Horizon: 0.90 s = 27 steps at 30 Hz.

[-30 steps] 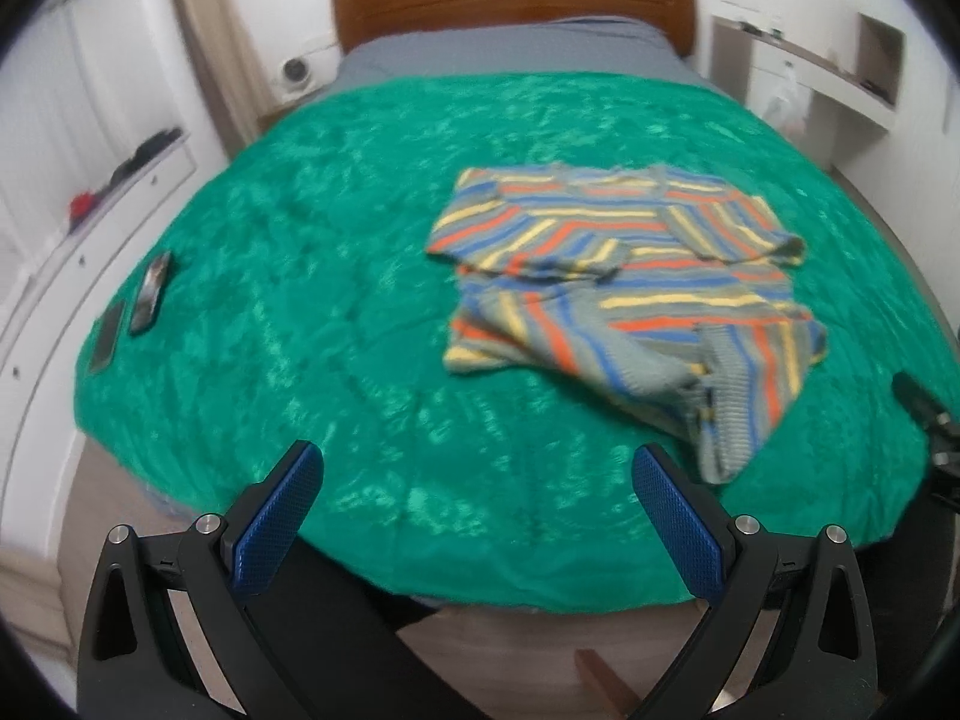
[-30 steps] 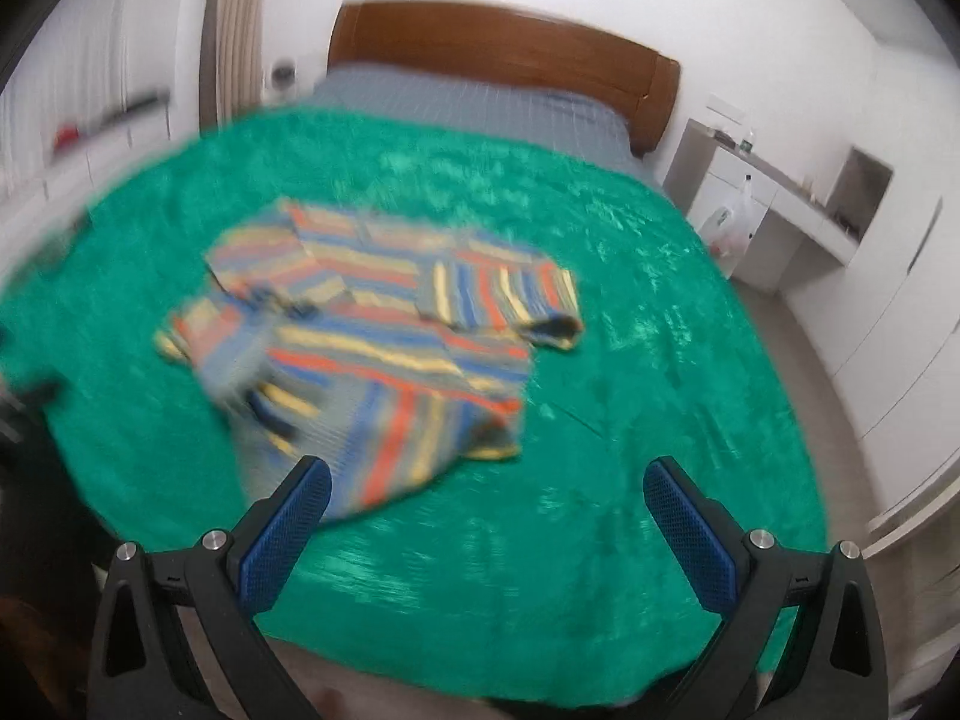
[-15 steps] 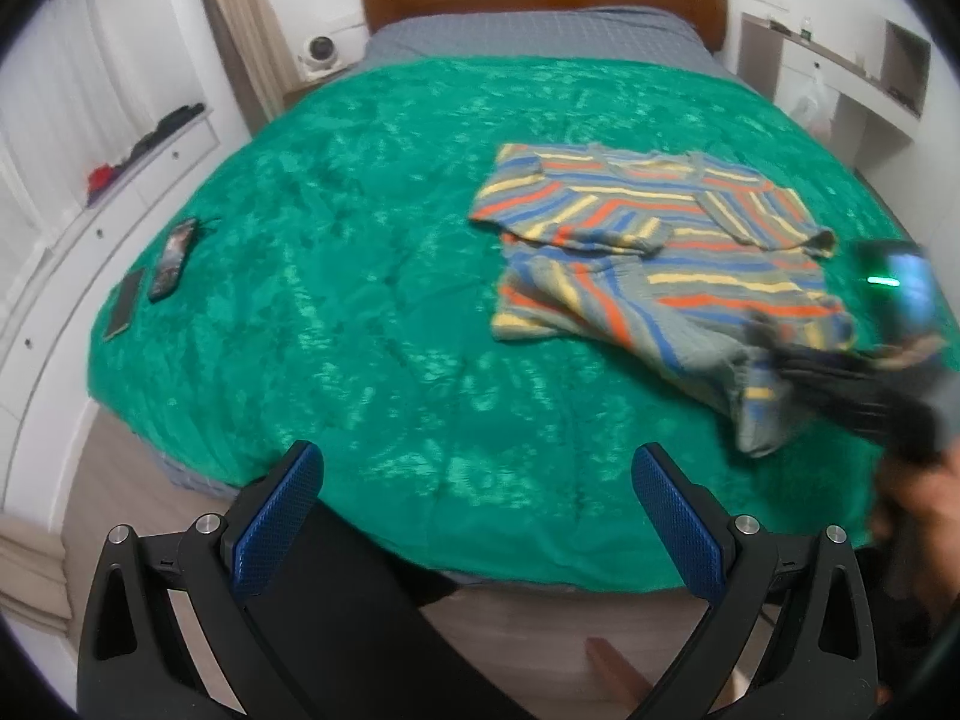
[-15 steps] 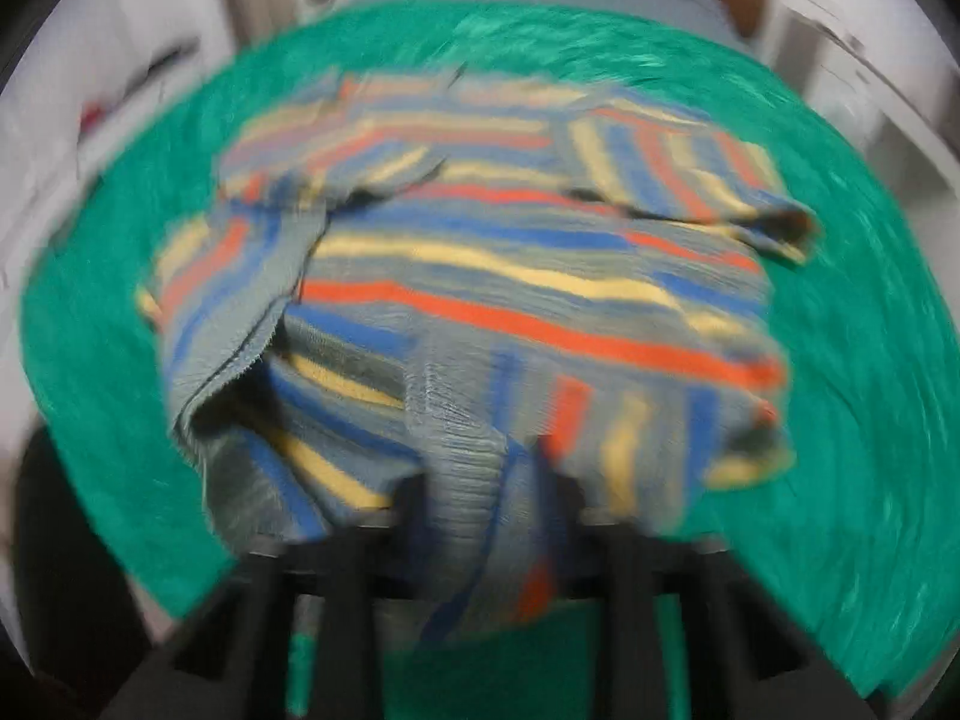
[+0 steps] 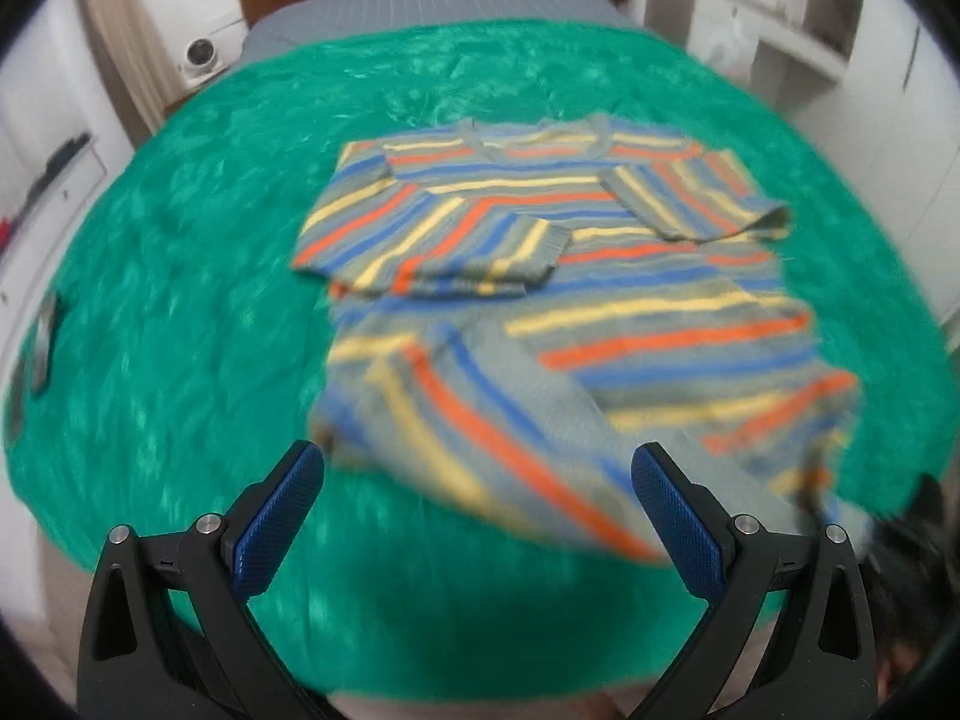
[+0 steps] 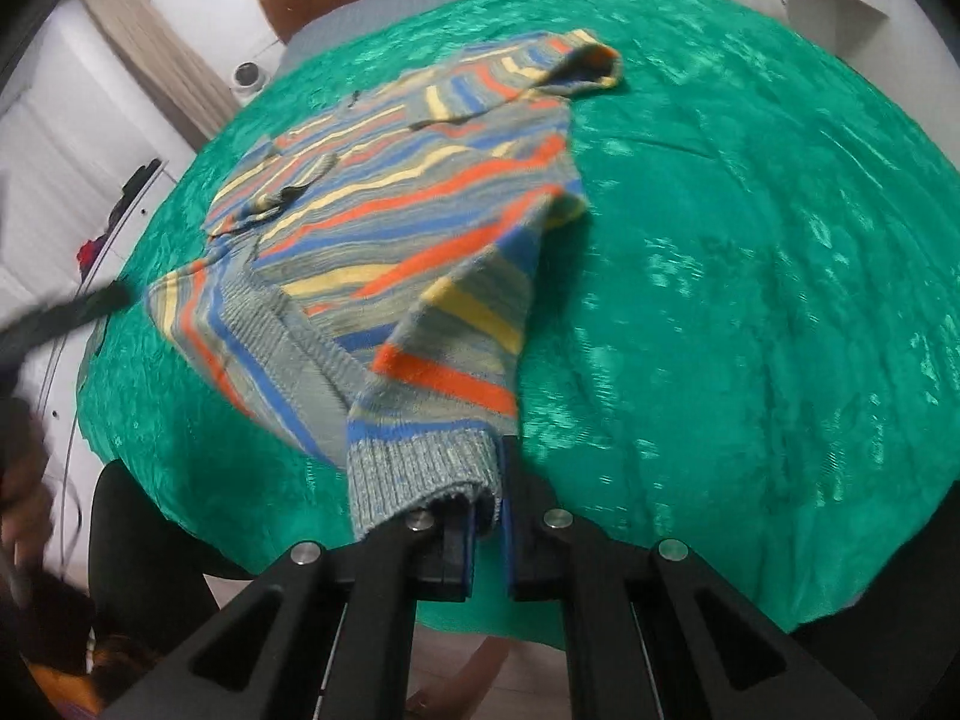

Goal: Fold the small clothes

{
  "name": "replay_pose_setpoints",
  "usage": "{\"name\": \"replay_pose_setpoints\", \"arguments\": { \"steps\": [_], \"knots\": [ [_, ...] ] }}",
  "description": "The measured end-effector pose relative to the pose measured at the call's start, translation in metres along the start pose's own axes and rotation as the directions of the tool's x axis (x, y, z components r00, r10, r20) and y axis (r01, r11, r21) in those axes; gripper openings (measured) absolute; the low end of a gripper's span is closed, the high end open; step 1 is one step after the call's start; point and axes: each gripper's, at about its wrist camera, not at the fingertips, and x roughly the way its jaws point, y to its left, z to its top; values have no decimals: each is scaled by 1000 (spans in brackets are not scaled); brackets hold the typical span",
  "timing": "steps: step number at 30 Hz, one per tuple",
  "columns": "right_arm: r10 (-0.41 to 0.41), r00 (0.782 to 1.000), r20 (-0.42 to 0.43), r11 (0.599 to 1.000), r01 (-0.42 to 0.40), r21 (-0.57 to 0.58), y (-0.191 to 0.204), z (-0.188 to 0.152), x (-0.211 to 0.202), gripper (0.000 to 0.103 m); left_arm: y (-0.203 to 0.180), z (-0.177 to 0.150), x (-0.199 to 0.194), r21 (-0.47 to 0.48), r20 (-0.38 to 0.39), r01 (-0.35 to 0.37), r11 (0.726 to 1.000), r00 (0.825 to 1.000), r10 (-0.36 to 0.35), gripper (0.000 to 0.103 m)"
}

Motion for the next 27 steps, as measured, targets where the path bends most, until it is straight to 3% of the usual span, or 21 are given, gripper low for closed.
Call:
{"name": "replay_pose_setpoints", "arguments": {
  "steps": [2, 3, 6, 10, 12, 13, 15, 16, 17, 19, 20, 22, 23, 24, 25, 26, 27],
  "knots": [
    [9, 1000, 12, 1000, -9, -18, 7, 0, -2, 7, 8, 15, 23, -12, -15, -113, 993, 993, 113, 102],
    [11, 1000, 20, 1000, -10, -25, 8, -1, -6, 7, 19, 20, 33, -43, -27, -123, 991, 992, 122, 102],
    [7, 1000, 29, 999, -6, -33, 2, -5, -12, 7, 45, 27, 62, -74, -100, 25, 997, 994, -33, 102],
    [17, 1000, -1, 1000, -17, 6, -14, -9, -4, 7, 44, 13, 73, 36, -129, 246, 969, 962, -239, 98],
    [18, 1000, -8, 999, -17, 27, -19, -10, 1, 7, 32, -3, 55, 195, -101, 308, 931, 951, -293, 86],
    [19, 1000, -7, 999, -19, 32, -20, -10, 1, 7, 25, -16, 43, 301, -96, 324, 897, 946, -310, 74],
    [19, 1000, -4, 999, -19, 34, -21, -10, 0, 7, 19, -39, 27, 436, -126, 352, 828, 935, -331, 48],
    [18, 1000, -6, 999, -18, 31, -21, -9, 0, 7, 20, -48, 21, 477, -148, 362, 801, 931, -333, 27],
    [19, 1000, -8, 999, -19, 29, -21, -9, 0, 7, 23, -63, 12, 520, -184, 383, 764, 923, -337, 15],
    [19, 1000, -16, 1000, -18, 25, -21, -8, 0, 7, 31, -89, -4, 583, -222, 394, 710, 919, -327, 14],
    [18, 1000, -20, 1000, -18, 24, -21, -8, 0, 7, 37, -106, -13, 629, -237, 379, 679, 925, -297, 14],
    [16, 999, -33, 1000, -15, 22, -24, -9, 0, 7, 52, -130, -23, 674, -264, 353, 649, 936, -235, 14],
    [10, 999, -45, 1000, -9, 21, -26, -9, 1, 7, 62, -140, -25, 670, -291, 356, 651, 933, -211, 15],
    [10, 999, -52, 1000, -9, 23, -28, -10, 0, 9, 74, -147, -27, 650, -297, 346, 676, 935, -193, 16],
    [12, 998, -62, 1000, -11, 26, -31, -11, 1, 9, 86, -150, -30, 606, -289, 337, 721, 937, -195, 25],
    [15, 997, -70, 1000, -13, 28, -33, -11, 1, 17, 97, -150, -31, 547, -285, 339, 766, 935, -210, 55],
    [12, 997, -82, 999, -9, 32, -36, -12, 1, 28, 106, -148, -32, 483, -277, 340, 807, 933, -228, 72]
  ]
}}
